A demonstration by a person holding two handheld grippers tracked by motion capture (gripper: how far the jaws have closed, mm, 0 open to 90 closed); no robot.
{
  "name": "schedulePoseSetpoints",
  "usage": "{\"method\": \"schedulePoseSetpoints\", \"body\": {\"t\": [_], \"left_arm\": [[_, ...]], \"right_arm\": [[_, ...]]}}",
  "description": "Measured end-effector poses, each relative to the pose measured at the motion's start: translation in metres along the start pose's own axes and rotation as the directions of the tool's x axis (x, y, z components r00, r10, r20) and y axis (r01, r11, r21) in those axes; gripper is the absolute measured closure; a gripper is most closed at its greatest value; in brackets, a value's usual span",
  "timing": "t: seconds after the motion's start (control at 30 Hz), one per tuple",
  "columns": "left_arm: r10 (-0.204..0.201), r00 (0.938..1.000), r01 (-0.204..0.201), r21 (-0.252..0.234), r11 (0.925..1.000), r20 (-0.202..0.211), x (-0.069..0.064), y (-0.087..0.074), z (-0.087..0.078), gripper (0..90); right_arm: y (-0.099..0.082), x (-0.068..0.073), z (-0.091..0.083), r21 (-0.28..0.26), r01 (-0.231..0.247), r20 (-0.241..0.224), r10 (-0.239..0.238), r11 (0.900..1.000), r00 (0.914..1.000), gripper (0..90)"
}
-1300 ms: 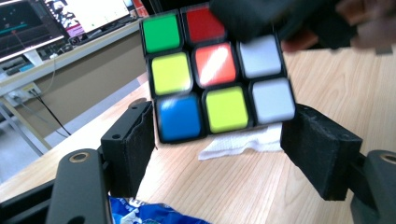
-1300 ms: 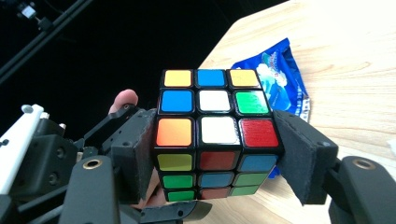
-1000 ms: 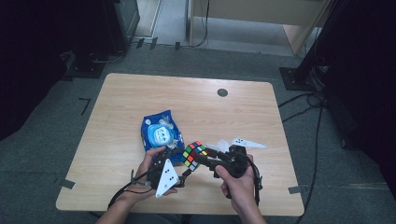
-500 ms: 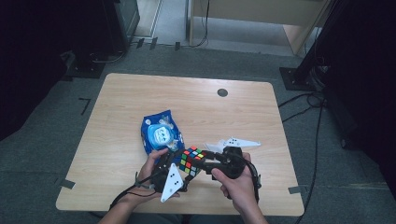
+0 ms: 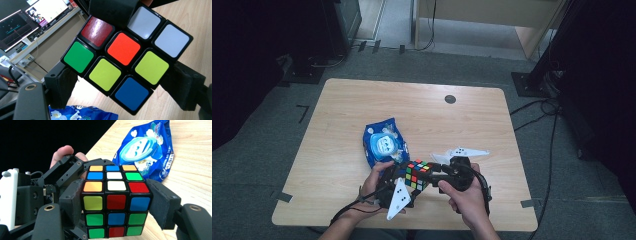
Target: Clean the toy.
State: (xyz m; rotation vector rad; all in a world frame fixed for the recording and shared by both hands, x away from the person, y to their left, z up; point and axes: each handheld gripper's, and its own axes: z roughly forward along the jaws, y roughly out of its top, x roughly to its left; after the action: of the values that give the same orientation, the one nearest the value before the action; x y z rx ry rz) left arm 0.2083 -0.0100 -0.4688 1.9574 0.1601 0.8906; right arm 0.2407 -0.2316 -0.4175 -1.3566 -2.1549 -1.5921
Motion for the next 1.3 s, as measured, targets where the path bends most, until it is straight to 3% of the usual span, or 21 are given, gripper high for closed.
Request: {"method": "schedulePoseSetpoints", "body": {"t": [0.37,0.5,1.07,1.3], "left_arm": [[0.028,0.9996,-0.028,0.001,0.9996,0.008,-0.0035,0.0000,0.0006,17.9],[0.044,0.9990,-0.044,-0.002,0.9990,0.002,-0.0040,-0.0010,-0.0012,24.1],[-0.001,0.9998,0.002,-0.023,0.9997,0.018,-0.0010,-0.0004,-0.0023,25.4],[-0.014,0.9997,0.015,-0.030,0.9995,0.019,0.0004,-0.0001,-0.0028,25.5]], "right_arm": [[-0.0001,-0.0021,0.0018,0.037,0.002,-0.001,-0.002,0.9993,1.0000,34.6],[0.0005,-0.0038,0.0006,0.033,0.002,-0.005,-0.002,0.9995,1.0000,34.5],[0.0009,-0.0067,0.0008,0.015,-0.039,-0.057,0.040,0.9991,0.9976,34.3],[0.0005,-0.0071,0.0018,0.007,-0.036,-0.065,0.036,0.9993,0.9972,33.7]]}}
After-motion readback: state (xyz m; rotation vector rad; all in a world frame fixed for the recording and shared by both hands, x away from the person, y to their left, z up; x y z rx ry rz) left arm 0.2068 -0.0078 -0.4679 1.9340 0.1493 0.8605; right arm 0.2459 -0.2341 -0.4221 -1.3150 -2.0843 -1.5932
